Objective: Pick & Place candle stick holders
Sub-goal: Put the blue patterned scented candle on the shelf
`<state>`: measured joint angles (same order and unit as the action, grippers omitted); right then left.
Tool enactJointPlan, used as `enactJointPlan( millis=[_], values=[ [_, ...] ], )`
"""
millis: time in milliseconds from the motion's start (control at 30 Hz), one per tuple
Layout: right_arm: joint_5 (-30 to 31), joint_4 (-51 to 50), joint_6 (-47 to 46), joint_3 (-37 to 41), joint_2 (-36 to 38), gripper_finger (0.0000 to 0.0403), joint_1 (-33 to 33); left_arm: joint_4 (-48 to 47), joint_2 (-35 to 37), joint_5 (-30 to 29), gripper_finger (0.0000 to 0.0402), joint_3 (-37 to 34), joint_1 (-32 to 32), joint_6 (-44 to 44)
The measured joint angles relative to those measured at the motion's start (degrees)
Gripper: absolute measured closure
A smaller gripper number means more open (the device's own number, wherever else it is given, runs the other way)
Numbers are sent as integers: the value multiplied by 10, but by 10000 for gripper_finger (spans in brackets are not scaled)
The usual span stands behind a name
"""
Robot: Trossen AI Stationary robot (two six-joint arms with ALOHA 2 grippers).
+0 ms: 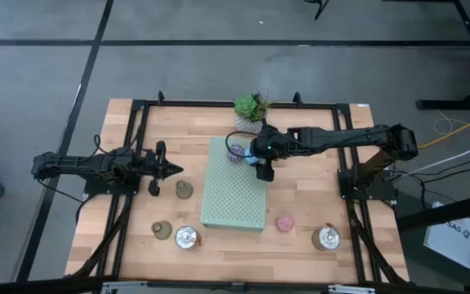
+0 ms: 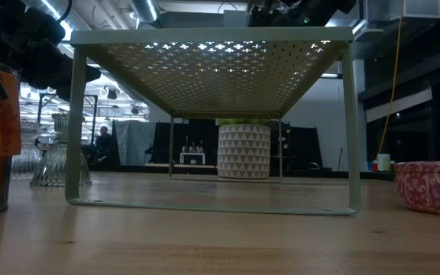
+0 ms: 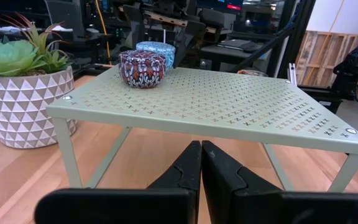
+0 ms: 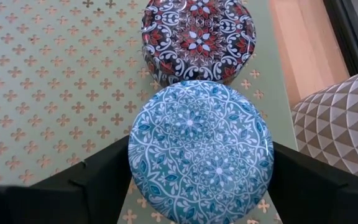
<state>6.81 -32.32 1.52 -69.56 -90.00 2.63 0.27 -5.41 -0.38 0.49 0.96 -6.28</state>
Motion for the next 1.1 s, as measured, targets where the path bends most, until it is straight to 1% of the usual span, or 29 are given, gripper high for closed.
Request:
enactJointPlan(
  millis=[367, 467, 700, 833, 933, 1100],
  values=[
    [0, 0, 19, 0, 0, 71, -1, 0, 0, 0, 395, 0, 0, 0],
    [1, 2, 24, 0, 0, 59, -4, 0, 0, 0, 395, 0, 0, 0],
    [4, 2, 24, 0, 0, 8, -5, 0, 0, 0, 395, 0, 0, 0],
    [36, 2, 21, -1, 1, 5, -11, 0, 0, 0, 395, 0, 0, 0],
    [44, -22, 21, -19, 2, 6, -19, 0, 0, 0, 395, 0, 0, 0],
    [50, -99, 5, -64, 3, 6, -25, 0, 0, 0, 395, 0, 0, 0]
  ],
)
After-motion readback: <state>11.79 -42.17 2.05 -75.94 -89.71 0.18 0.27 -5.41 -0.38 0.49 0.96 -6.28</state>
